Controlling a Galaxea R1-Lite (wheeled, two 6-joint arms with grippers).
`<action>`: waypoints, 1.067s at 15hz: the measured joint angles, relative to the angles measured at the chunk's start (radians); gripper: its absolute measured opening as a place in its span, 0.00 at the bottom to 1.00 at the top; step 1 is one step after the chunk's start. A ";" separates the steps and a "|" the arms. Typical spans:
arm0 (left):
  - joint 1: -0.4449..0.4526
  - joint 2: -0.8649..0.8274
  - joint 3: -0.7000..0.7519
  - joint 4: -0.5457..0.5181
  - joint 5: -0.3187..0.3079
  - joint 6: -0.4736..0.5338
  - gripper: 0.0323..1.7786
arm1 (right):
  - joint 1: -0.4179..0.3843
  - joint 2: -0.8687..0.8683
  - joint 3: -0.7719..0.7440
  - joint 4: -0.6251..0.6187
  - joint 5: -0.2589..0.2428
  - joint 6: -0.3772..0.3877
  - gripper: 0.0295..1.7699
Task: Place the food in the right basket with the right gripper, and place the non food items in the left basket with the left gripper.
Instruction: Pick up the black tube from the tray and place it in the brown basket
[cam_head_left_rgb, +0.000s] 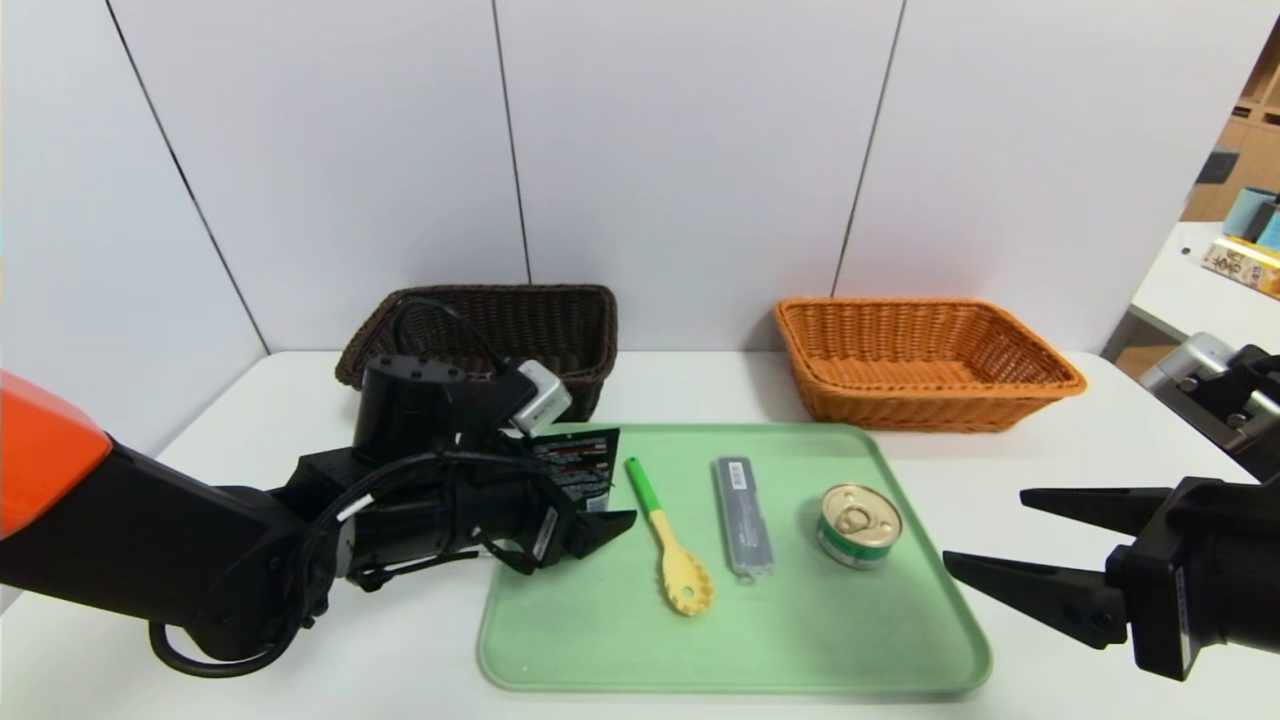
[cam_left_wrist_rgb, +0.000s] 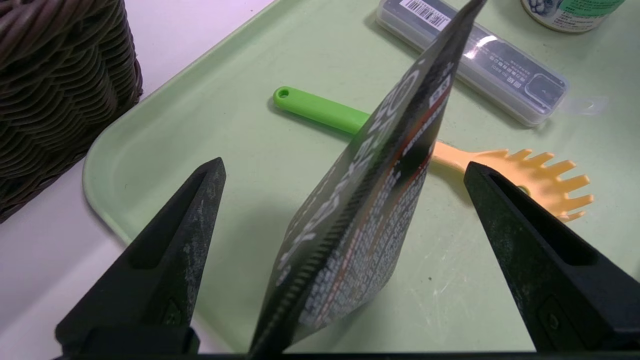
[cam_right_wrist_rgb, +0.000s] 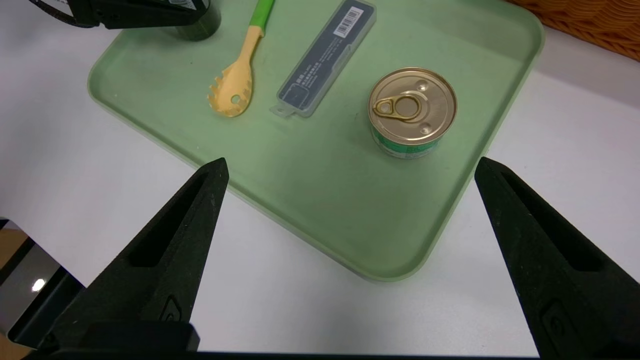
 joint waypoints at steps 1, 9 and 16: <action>-0.002 0.001 -0.001 0.000 0.001 -0.001 0.95 | 0.000 0.000 0.001 0.000 0.000 0.001 0.96; -0.005 0.003 -0.008 0.000 0.000 -0.040 0.62 | -0.002 -0.002 0.002 0.000 0.001 0.003 0.96; -0.005 -0.005 -0.009 0.000 0.001 -0.041 0.18 | -0.003 -0.003 0.007 0.000 0.002 0.003 0.96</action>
